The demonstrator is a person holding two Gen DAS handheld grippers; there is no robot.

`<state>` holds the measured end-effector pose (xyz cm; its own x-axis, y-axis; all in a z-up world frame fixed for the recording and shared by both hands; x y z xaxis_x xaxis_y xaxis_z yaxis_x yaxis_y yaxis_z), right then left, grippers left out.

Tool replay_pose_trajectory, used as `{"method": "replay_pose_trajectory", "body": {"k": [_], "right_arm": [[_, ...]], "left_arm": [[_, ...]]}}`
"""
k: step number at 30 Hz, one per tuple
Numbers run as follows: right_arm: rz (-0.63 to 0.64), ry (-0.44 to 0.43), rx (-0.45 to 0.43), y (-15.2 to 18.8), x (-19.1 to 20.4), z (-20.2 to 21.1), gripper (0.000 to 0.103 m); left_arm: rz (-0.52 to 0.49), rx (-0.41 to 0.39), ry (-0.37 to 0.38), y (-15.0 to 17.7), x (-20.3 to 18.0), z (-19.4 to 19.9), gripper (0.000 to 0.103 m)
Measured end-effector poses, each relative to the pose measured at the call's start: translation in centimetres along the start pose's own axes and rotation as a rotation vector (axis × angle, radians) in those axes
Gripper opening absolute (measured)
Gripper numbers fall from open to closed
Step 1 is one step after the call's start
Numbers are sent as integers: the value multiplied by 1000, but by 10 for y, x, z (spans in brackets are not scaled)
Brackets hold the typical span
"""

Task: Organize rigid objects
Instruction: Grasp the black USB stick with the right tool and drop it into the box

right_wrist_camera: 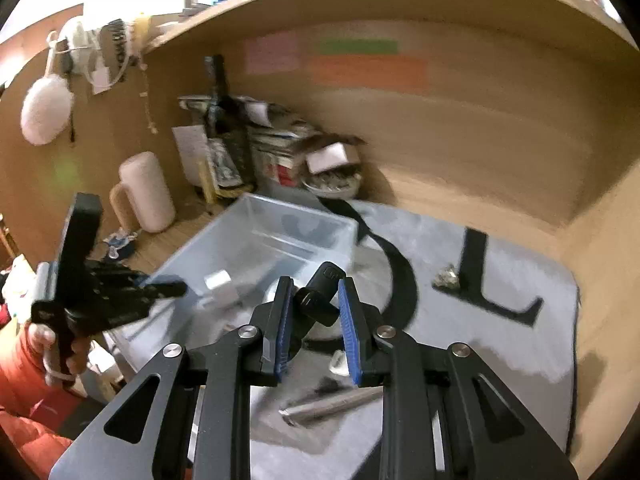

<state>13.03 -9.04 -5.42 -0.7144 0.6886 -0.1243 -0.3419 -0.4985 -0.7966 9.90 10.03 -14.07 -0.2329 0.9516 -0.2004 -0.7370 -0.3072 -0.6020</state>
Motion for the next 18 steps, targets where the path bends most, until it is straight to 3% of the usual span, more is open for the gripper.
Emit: {"method": "replay_pose_trajectory", "body": {"k": [9,18], "right_arm": [[55,-89,-5,-16,38,-24,21],[122,-152,108,-8,68,-65,21]], "left_arm": [[-1,0,0,0,0,0,10],[2,-2,2,0,-1,0,10]]}}
Point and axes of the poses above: each gripper's, at about its wrist camera, not at the fingertips, and z roughly against the way its jaws point, x to its left, y to its underside, the point moved 4 cm from there along -z, roughly the way its jaws point, and after that the axes turned 11 degrees about z, right-handed, at the moved point
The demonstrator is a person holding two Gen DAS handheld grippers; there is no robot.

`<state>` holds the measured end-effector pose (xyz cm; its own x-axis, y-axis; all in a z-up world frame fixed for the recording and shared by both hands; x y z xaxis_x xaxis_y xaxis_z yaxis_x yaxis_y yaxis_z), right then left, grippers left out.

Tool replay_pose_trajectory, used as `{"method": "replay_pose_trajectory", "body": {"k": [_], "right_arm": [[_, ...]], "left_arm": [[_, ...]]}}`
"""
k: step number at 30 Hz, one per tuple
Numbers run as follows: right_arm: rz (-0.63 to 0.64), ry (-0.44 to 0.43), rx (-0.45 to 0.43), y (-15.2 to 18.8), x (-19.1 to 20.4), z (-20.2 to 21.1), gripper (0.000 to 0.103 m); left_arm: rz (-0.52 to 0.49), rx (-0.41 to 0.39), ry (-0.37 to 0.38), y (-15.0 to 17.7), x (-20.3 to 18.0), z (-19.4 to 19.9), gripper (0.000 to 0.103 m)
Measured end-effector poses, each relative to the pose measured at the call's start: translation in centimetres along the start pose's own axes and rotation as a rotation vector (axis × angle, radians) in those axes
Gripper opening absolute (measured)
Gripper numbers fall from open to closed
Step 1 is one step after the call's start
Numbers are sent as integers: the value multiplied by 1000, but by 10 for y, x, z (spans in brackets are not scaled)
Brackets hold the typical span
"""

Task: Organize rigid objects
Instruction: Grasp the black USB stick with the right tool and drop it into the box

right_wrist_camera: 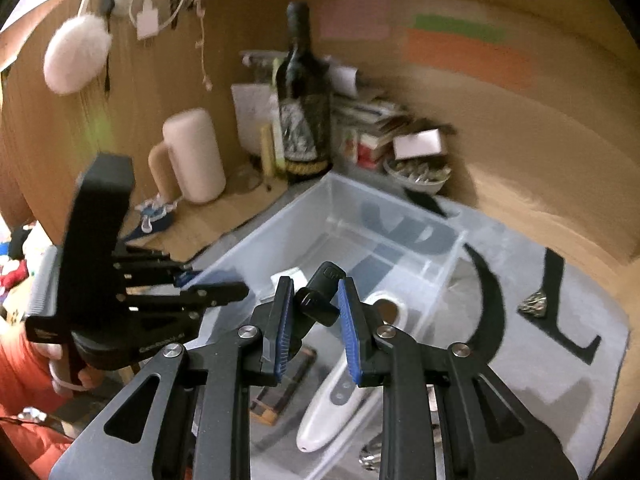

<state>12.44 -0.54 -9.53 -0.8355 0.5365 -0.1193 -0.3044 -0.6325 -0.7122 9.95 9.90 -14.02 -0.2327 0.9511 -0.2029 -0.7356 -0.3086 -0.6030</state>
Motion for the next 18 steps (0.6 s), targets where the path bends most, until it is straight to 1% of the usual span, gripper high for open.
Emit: {"method": "replay_pose_trajectory", "body": {"k": [6,11,14,18], "right_arm": [[54,-7,100,7,5,-27,21],[73,-17,171,15,4,-39,21],[93,-17,193,17,6,-41,21],[95,-23,195,18,8,-39,21]], "left_arm": [[0,0,2,-1,-3,0,10],[1,-1,5,-1,-3,0,10],[1,-1,3,-1,-3,0,10],[2,-1,3,-1,-3,0,10]]}}
Point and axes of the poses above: each gripper's, at about its wrist camera, not at the fingertips, and z roughly against the way its jaws point, x to its left, y to its underside, the point moved 4 cm from there along -z, roughly the way its jaws point, and after that the axes turned 11 degrees about z, right-handed, at the moved point
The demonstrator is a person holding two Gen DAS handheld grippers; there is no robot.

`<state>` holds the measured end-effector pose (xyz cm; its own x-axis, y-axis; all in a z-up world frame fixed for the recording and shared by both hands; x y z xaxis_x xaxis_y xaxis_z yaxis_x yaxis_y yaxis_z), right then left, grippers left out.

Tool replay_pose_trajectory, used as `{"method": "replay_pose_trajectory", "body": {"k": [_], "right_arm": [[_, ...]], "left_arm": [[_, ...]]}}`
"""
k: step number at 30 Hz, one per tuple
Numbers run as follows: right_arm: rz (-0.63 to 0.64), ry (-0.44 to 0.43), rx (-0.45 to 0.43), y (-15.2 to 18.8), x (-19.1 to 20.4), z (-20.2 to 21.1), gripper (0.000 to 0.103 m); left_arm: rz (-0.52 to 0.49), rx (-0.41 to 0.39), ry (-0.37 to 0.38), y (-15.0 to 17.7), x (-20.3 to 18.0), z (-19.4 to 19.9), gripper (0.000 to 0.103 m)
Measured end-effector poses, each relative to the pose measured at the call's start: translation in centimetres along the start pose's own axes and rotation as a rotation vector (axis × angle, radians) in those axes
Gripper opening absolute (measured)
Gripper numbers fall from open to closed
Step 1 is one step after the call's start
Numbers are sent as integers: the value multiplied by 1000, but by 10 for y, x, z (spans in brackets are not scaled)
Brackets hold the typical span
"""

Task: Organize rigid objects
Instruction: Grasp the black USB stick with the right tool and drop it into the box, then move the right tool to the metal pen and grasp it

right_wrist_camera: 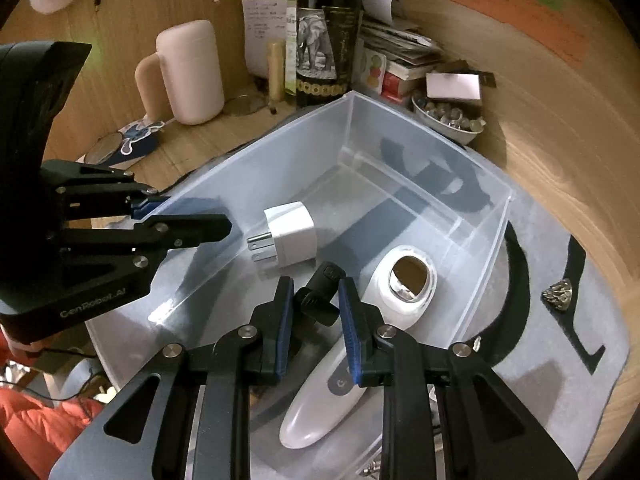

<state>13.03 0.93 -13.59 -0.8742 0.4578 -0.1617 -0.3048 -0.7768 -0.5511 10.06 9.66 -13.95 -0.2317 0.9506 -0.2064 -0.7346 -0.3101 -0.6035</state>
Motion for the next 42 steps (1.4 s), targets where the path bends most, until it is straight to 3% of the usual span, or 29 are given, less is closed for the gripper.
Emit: {"method": "replay_pose_trajectory", "body": {"k": [4,6,8,12,15,23,31,38,42], "right_arm": [[-11,-3,-6,0,-1,3,24],[-19,7,-19,-1,-3,8,36],[-27,27,-44,-3,-5,13,54],[-47,51,-94,-6,-10,31,61],[-60,74,-135,-8,-15,45,76],[-110,180,-215,-1,-36,87,77],[-195,264,-203,26,-64,105,77],[-287,240,-100,67,-79,78,77],[-364,168,-35,93,-80,55,77]], "left_arm": [[0,0,2,0,-1,0,10],[1,-1,2,0,0,0,10],[-1,-1,2,0,0,0,10],[-2,0,0,0,0,0,10],[0,0,1,0,-1,0,10],[2,-1,4,1,0,0,10],[1,-1,3,1,1,0,10],[-1,-1,3,1,2,0,10],[-2,-1,3,1,2,-1,10]]}}
Point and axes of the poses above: each gripper's, at about its wrist camera, not at the fingertips, and z roughly against the way its jaws point, x to its left, y to its underside, the point moved 4 cm from there along -z, roughly the way its jaws point, and after that the axes turned 11 degrees about z, right-handed, at the moved point
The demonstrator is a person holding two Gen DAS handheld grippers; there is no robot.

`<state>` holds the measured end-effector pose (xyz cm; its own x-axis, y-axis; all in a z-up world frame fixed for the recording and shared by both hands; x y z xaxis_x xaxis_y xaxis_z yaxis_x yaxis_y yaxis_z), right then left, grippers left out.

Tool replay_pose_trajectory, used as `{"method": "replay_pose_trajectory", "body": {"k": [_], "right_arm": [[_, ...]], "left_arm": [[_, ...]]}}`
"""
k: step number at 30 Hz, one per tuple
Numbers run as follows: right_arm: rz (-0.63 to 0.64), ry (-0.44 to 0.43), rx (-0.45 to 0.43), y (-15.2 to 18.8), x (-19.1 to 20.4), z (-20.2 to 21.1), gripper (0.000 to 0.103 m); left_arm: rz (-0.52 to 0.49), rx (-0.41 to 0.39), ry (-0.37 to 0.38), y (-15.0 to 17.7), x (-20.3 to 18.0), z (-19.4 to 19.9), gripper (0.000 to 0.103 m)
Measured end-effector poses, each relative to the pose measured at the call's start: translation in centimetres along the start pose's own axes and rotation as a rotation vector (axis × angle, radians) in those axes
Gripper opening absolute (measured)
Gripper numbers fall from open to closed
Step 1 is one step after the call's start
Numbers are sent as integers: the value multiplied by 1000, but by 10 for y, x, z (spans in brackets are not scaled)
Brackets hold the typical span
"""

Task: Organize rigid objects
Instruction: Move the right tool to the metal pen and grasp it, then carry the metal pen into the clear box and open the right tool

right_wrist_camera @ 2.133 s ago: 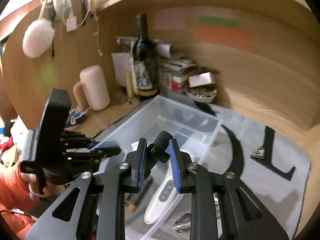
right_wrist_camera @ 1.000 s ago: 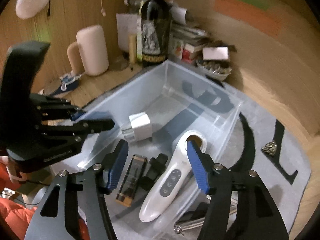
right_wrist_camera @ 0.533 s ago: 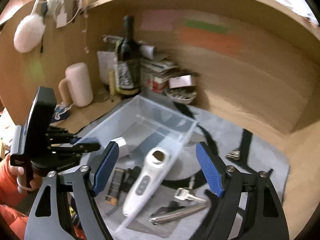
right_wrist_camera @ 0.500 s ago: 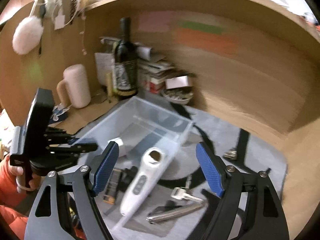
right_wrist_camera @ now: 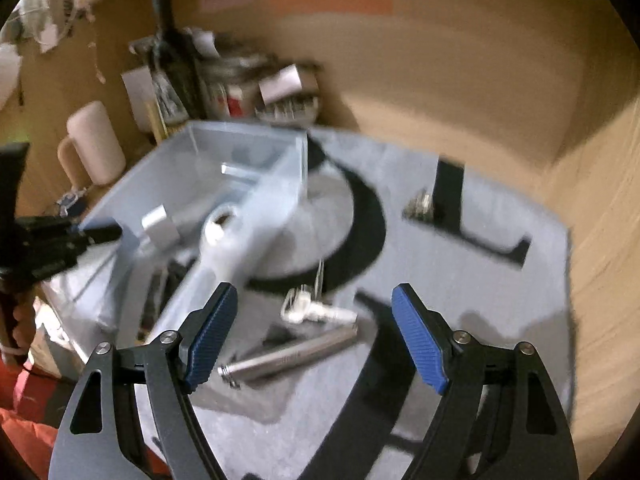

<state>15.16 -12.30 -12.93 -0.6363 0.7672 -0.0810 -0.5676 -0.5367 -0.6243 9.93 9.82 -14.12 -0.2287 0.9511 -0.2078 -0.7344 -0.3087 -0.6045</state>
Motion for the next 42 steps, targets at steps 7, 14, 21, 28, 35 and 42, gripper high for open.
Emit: {"method": "replay_pose_trajectory", "body": {"k": [7,14,21,28,35,42], "right_arm": [[-29,-49,59,25,9,-19,77],[-47,-17,111,47,-7,-20,76],[-47,30,106,60,-18,-16,55],[-31,56,62,56,-17,-16,14],[-55,81,14,42,-27,-3,14],[-31,129,-84,13,-32,24,14]], "left_arm": [[-3,-1,-1,0,2,0,10],[-5,-3,-2,0,2,0,10],[-9,-10,-8,1,3,1,10],[-8,-9,-5,1,2,1,10],[-7,-10,-6,1,2,1,10],[-7,-9,-5,1,2,1,10]]}}
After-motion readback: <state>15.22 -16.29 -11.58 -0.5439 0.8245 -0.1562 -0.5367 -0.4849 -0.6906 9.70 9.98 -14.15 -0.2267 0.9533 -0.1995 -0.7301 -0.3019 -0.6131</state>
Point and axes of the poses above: each gripper's, at about its wrist camera, not at the fingertips, and z roughly against the way its jaws point, x to its left, y to its underside, the point moved 4 cm from there along -z, roughly the way its jaws point, and after that the axes turned 11 degrees about z, right-handed, at the moved point
